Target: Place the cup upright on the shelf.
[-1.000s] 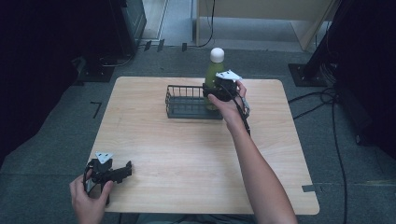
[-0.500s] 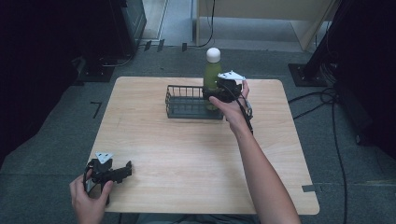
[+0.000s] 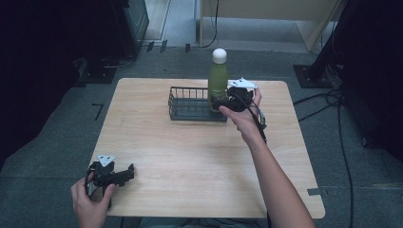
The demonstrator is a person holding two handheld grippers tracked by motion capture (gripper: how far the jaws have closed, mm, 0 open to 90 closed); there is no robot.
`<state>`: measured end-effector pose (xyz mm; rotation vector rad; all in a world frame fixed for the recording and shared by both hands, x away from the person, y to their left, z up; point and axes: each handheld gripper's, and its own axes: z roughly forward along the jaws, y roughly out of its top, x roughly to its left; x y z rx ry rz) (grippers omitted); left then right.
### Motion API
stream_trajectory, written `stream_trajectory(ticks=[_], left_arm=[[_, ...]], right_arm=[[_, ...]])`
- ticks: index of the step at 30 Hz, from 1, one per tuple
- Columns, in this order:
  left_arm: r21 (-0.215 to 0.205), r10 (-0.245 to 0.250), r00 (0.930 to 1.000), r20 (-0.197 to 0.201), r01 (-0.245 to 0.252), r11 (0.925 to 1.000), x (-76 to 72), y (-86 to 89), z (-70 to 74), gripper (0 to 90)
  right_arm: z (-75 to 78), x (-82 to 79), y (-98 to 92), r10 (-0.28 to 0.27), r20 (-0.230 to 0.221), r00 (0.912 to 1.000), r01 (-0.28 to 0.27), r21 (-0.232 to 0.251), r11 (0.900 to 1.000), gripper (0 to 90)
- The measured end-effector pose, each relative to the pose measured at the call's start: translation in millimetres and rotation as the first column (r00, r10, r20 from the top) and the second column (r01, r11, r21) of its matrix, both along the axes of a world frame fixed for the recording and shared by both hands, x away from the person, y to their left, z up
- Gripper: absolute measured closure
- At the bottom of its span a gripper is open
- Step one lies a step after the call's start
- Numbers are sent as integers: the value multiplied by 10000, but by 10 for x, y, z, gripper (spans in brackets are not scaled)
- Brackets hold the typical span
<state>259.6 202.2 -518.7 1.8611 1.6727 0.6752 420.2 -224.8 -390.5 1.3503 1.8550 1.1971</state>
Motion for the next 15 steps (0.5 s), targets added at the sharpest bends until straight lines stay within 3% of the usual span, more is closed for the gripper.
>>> stream_trajectory(ticks=[15], left_arm=[[2,1,10000,4,-1,10000,0,0,-1,0]], right_arm=[[-51,-363,-291,-90,66,9999,90,-1,10000,0]])
